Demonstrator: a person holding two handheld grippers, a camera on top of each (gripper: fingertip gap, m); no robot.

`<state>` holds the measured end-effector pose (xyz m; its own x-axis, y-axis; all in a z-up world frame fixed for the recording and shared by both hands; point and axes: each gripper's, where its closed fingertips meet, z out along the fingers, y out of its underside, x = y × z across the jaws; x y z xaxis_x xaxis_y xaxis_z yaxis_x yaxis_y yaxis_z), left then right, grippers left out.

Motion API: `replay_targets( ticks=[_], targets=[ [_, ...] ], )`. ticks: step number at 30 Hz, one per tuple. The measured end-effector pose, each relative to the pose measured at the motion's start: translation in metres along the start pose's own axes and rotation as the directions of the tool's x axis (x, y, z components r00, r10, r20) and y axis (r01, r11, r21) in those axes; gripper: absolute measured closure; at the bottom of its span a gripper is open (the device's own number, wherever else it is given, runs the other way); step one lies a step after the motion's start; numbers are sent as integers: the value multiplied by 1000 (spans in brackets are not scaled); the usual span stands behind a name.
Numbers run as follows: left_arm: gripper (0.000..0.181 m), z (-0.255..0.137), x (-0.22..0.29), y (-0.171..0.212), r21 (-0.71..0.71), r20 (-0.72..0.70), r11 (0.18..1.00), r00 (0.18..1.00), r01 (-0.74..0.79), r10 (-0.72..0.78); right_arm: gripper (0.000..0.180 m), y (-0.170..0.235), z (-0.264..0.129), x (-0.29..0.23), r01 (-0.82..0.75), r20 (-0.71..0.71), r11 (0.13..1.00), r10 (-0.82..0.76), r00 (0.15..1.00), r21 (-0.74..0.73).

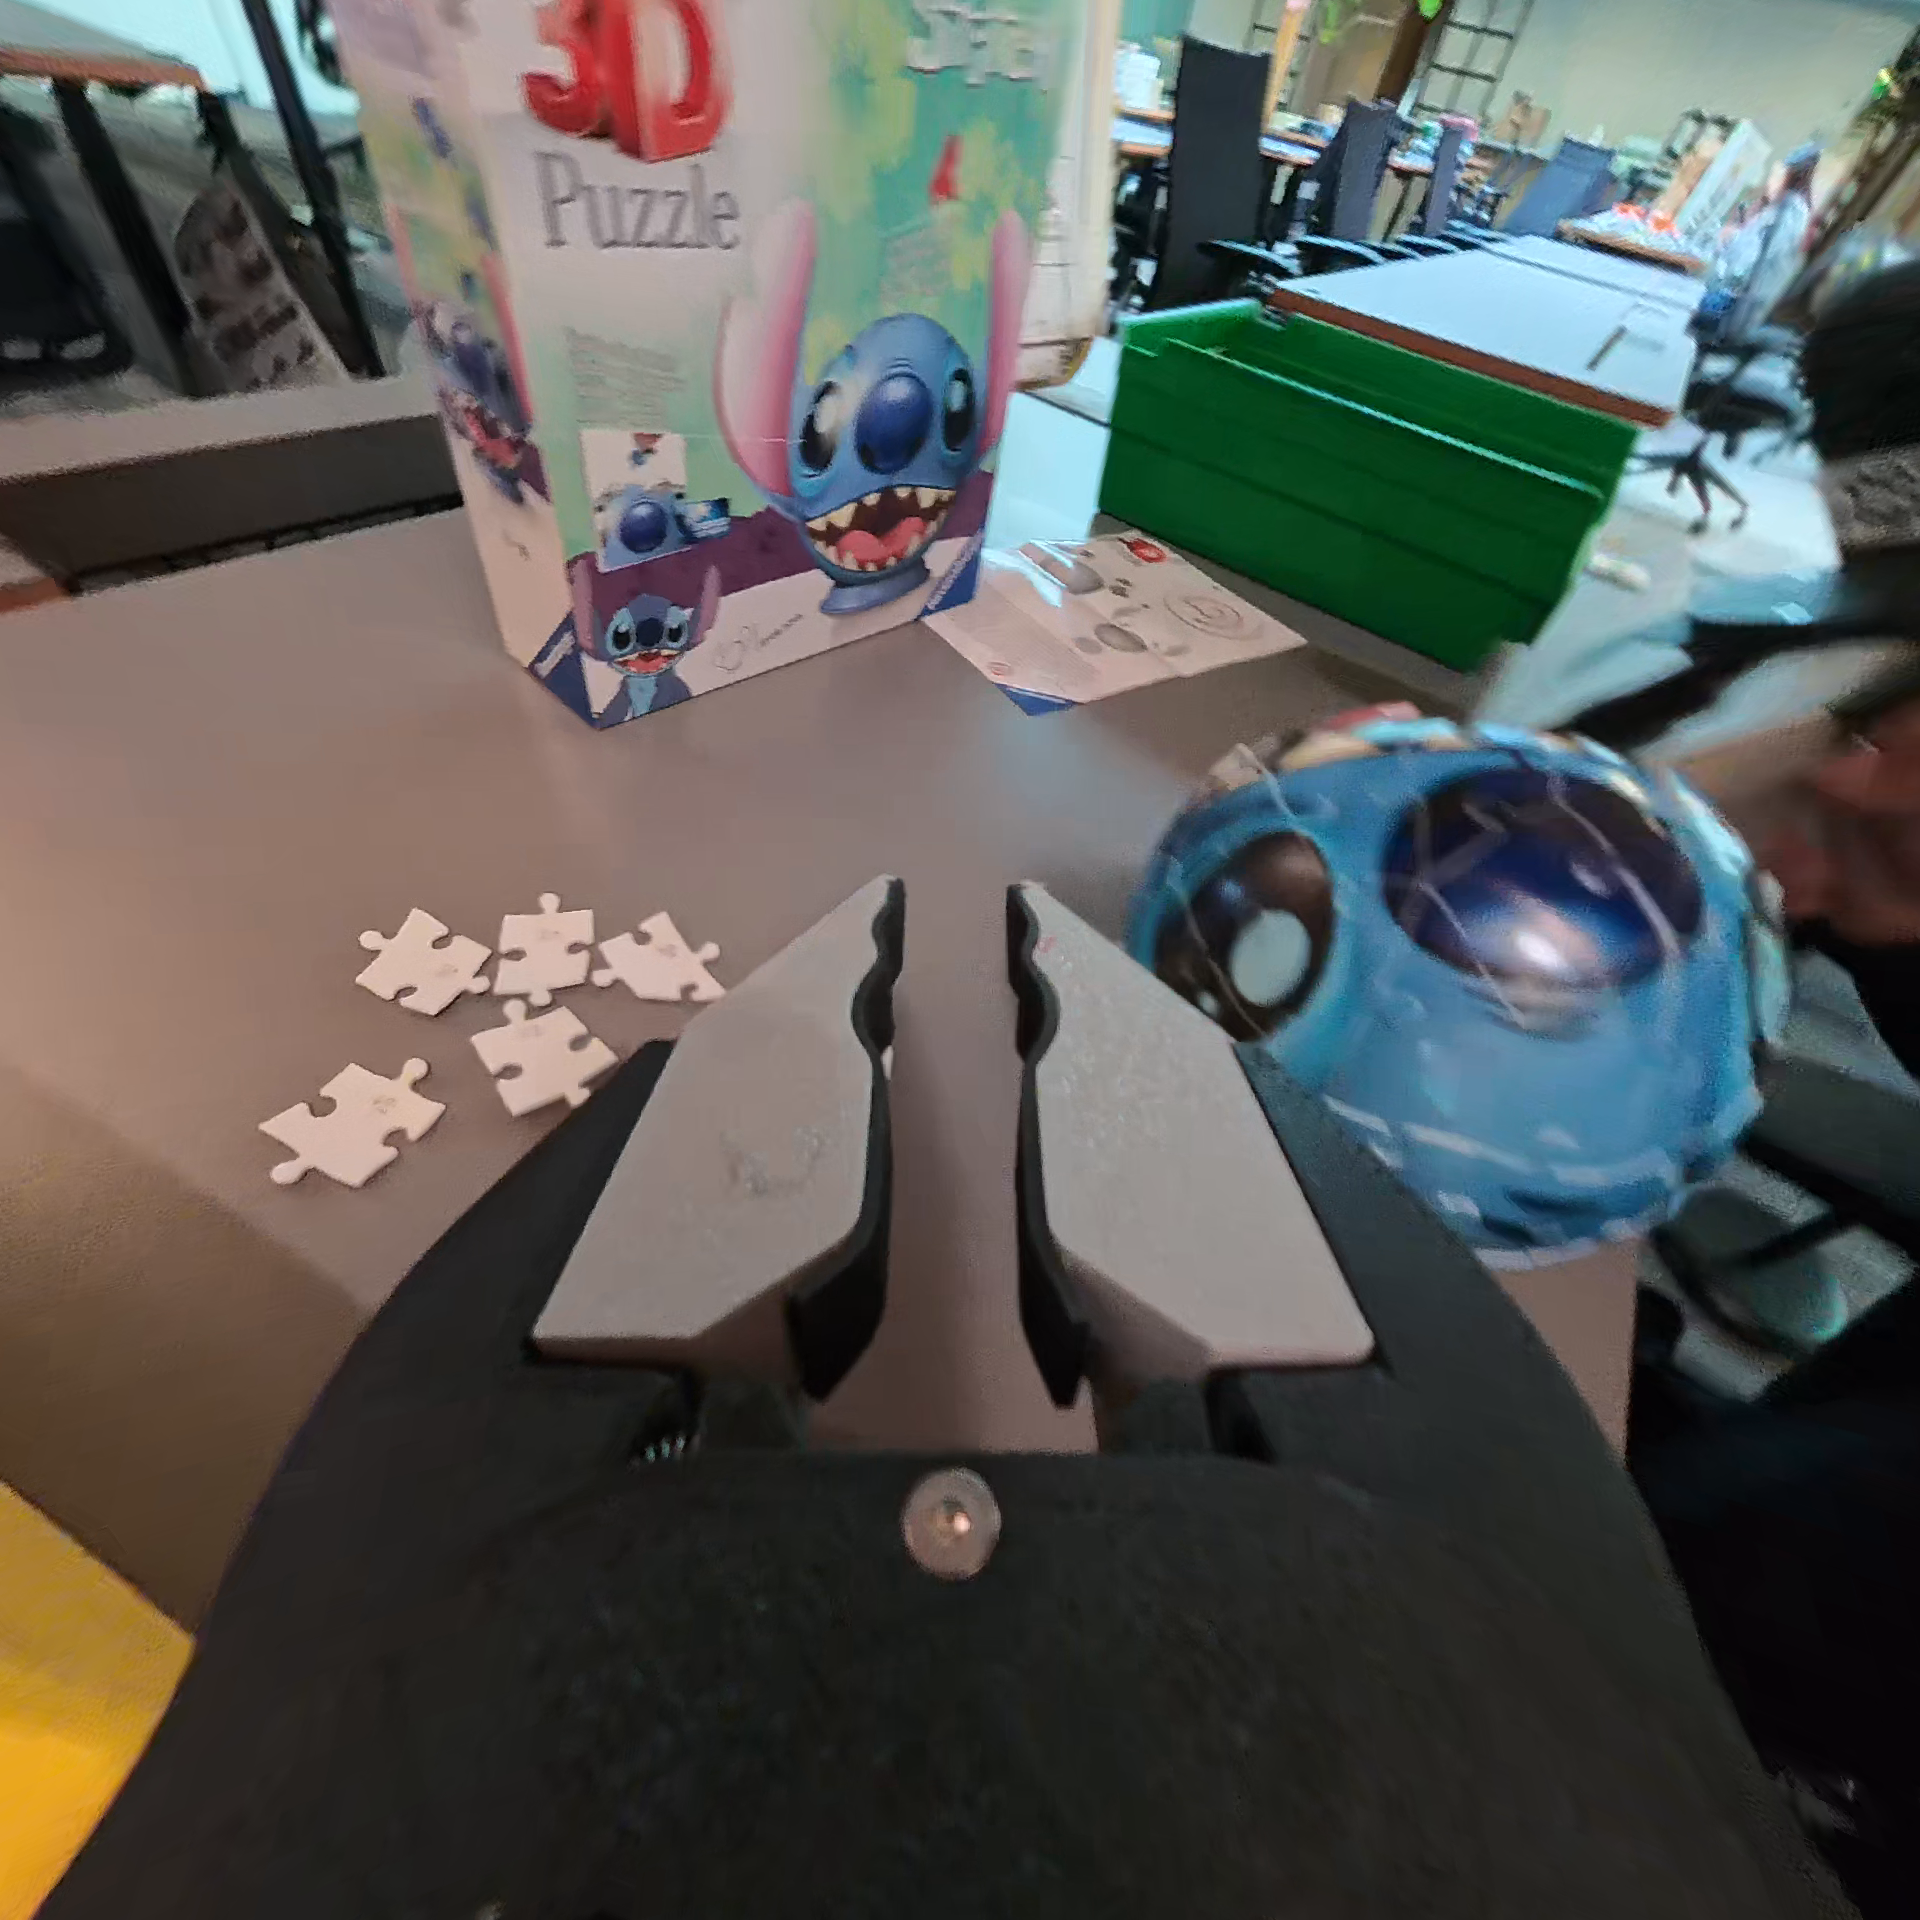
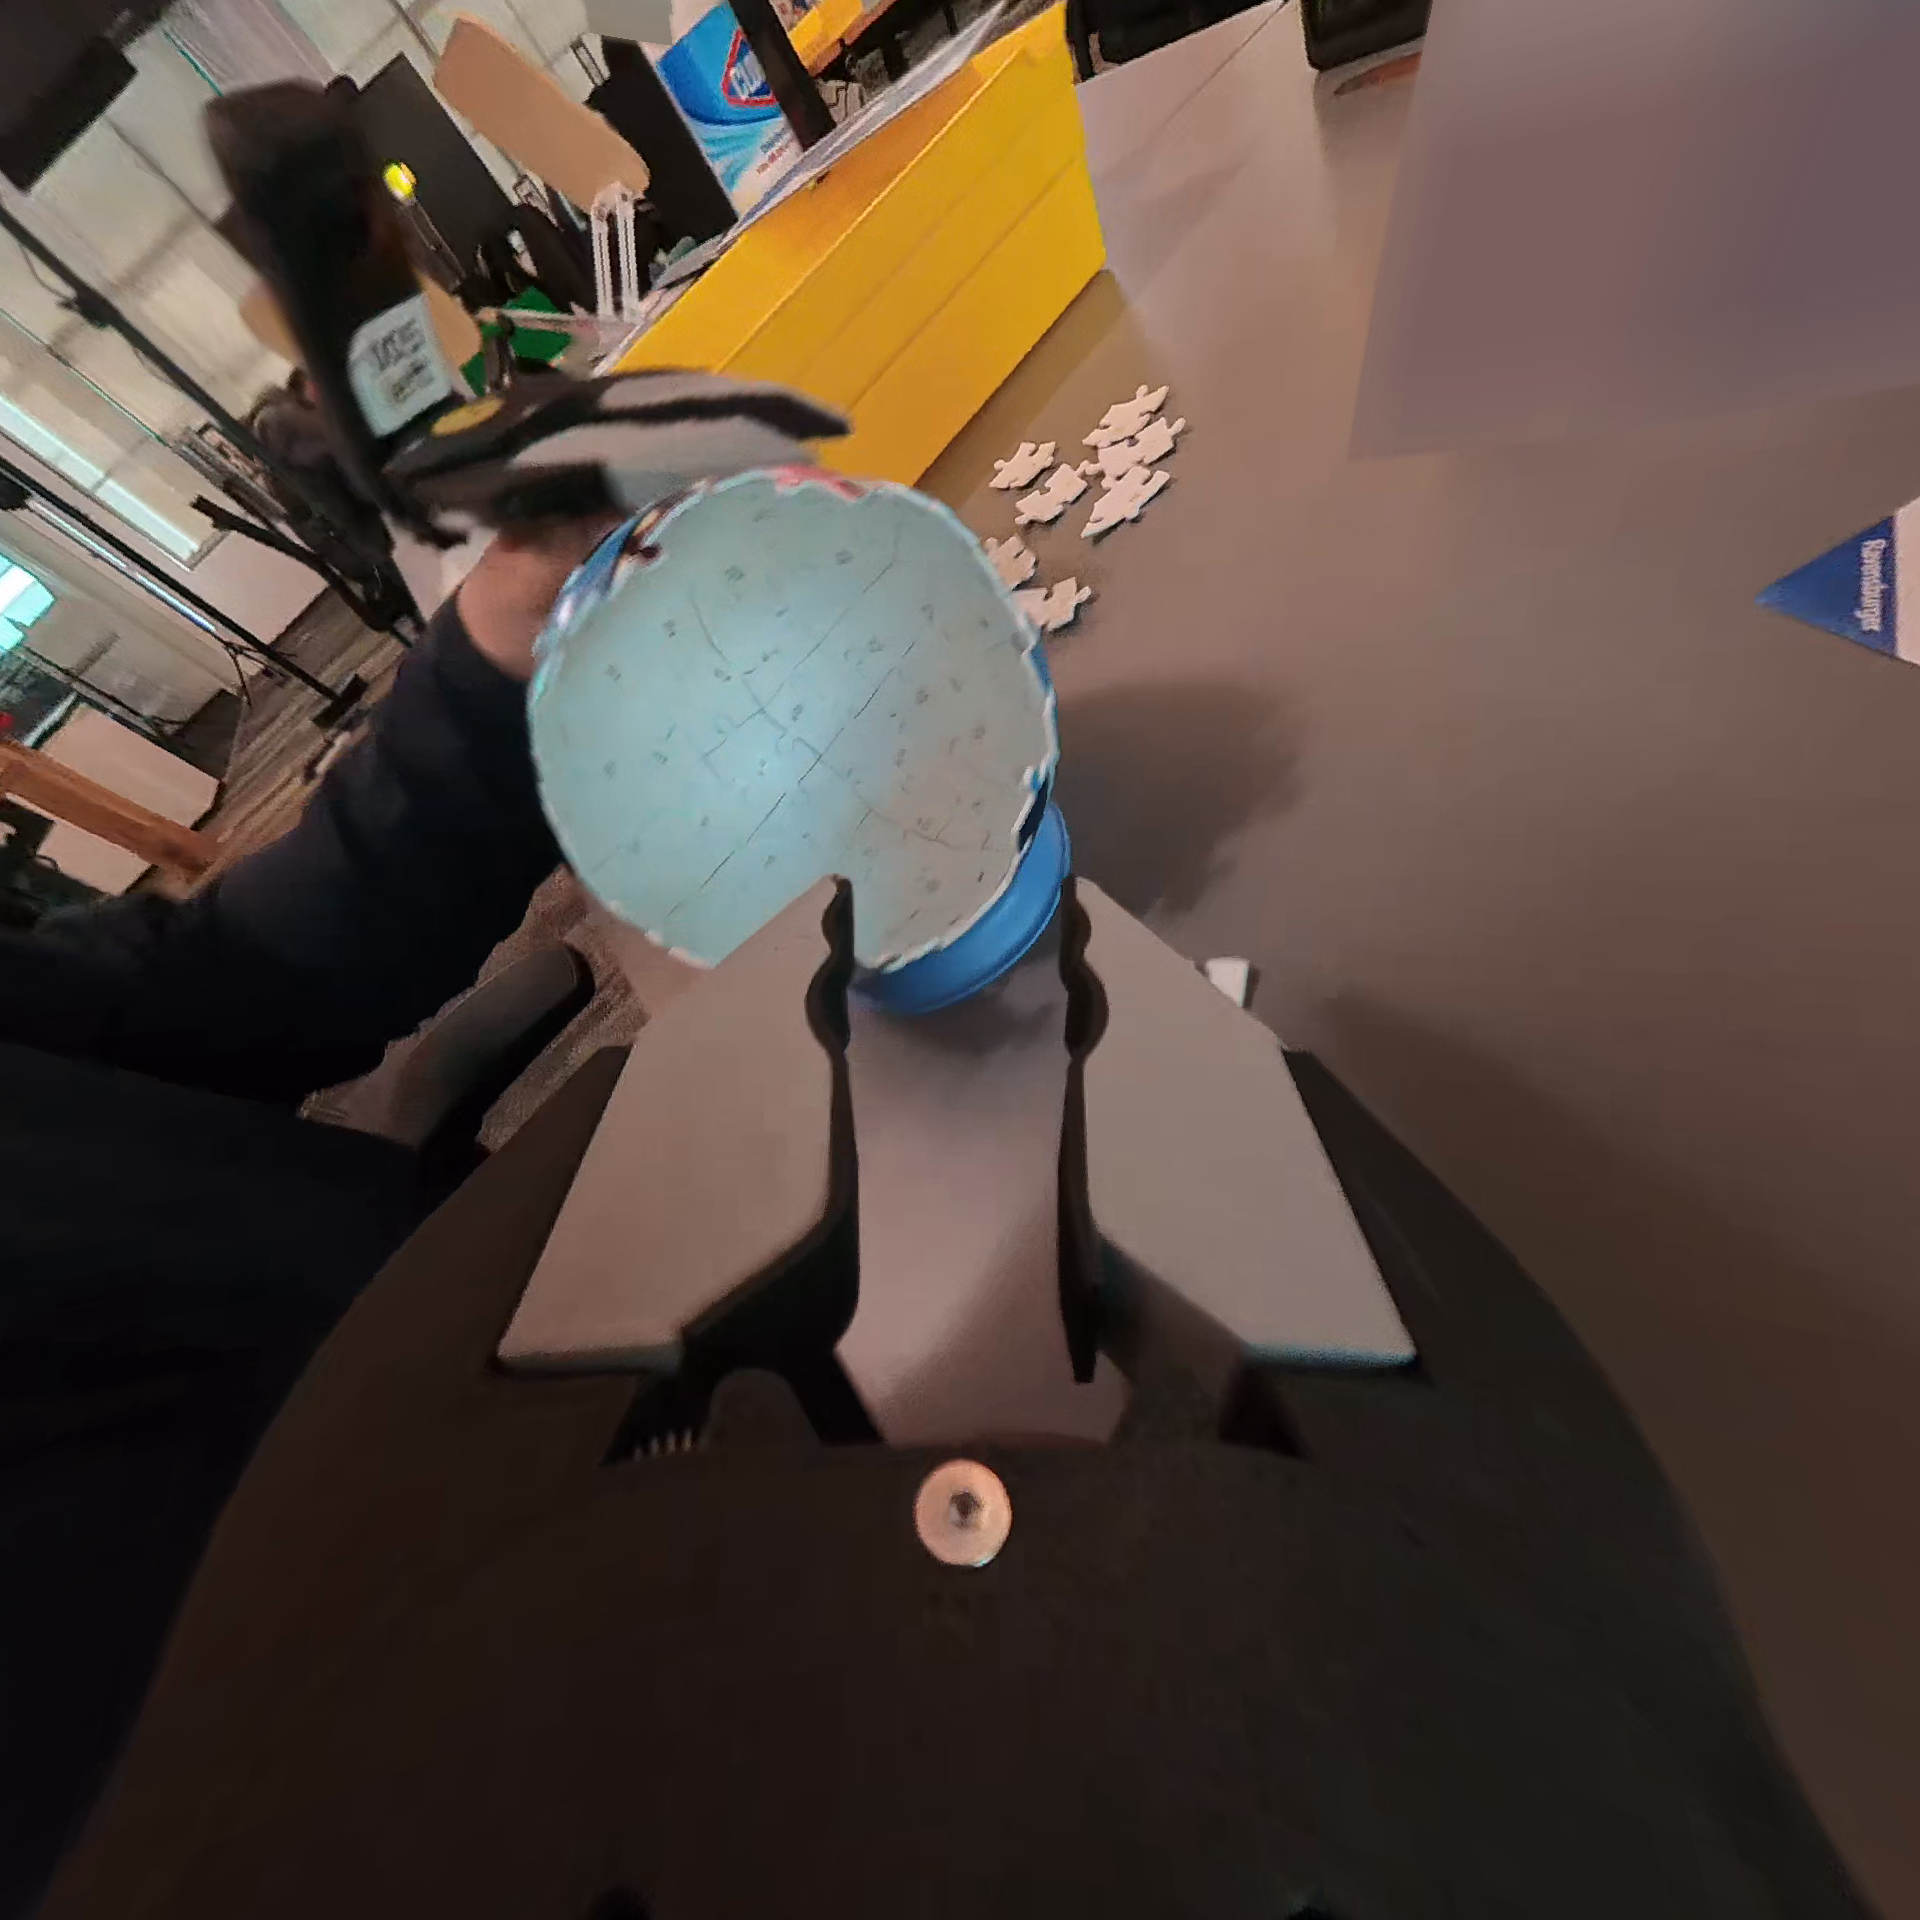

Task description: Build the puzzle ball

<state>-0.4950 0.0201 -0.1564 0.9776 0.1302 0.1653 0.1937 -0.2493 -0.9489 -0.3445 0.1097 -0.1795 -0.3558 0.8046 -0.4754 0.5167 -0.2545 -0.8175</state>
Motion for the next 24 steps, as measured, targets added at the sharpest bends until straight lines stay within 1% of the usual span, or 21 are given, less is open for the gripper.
replay_targets(
  ticks=[2,6,9,12,14,16,20,21,23,24],
  targets=[
    [164,13,-10,-5,-7,5,999,999,52,-52,142,10,-13,-12,23,22,999,-23,1000,-22],
    [164,40,-24,-6,-61,27,998,999,22,-20,144,42,-27,-39,77,82,989,-67,994,-126],
    [164,56,-19,-4,-97,-28,995,999,30,-33,145,70,-22,-67,79,193,975,-38,980,-206],
    [164,65,-15,0,-123,-59,992,998,18,-26,145,86,-6,-93,60,290,970,11,957,-234],
    [164,68,-8,1,-130,-99,991,995,8,-21,144,89,6,-98,36,299,972,37,953,-234],
    [166,69,0,1,-126,-145,992,989,11,-29,144,86,18,-97,-24,285,974,89,954,-223],
    [167,65,7,5,-133,-185,991,982,12,-37,144,75,31,-92,-142,290,975,188,939,-170],
    [167,64,8,8,-139,-189,990,981,17,-43,145,73,35,-88,-155,275,975,194,942,-158],
    [167,61,14,11,-137,-218,990,974,38,-67,156,73,41,-82,-153,242,978,185,952,-143],
    [167,59,17,12,-132,-234,990,969,47,-77,154,74,44,-79,-153,230,978,183,956,-144]
  ],
)
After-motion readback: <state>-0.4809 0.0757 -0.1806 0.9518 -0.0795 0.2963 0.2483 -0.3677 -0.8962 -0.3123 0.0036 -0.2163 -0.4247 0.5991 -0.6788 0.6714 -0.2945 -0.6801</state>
